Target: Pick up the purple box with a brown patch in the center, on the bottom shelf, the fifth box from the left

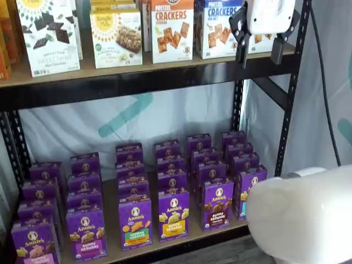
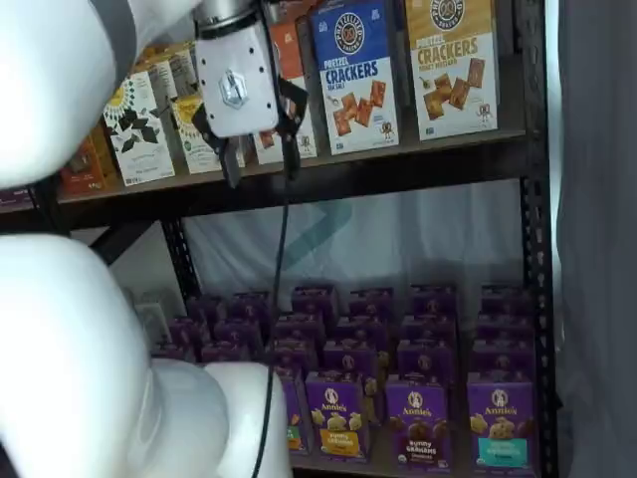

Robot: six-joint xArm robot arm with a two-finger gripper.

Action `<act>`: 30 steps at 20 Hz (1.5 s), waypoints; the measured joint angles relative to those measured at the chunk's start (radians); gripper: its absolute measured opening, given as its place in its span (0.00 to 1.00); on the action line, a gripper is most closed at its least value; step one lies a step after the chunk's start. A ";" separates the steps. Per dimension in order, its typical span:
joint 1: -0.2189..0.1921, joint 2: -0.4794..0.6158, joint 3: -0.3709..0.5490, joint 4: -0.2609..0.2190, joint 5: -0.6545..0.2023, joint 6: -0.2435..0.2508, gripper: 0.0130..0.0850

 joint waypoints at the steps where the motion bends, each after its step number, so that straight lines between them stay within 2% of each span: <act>1: -0.005 0.000 0.012 0.001 -0.011 -0.005 1.00; 7: -0.015 -0.009 0.125 -0.004 -0.113 -0.017 1.00; 13: 0.007 -0.013 0.249 -0.019 -0.226 0.004 1.00; 17: 0.031 -0.004 0.335 -0.047 -0.310 0.030 1.00; 24: 0.001 0.043 0.481 -0.026 -0.502 0.001 1.00; 30: -0.019 0.117 0.573 -0.044 -0.669 -0.010 1.00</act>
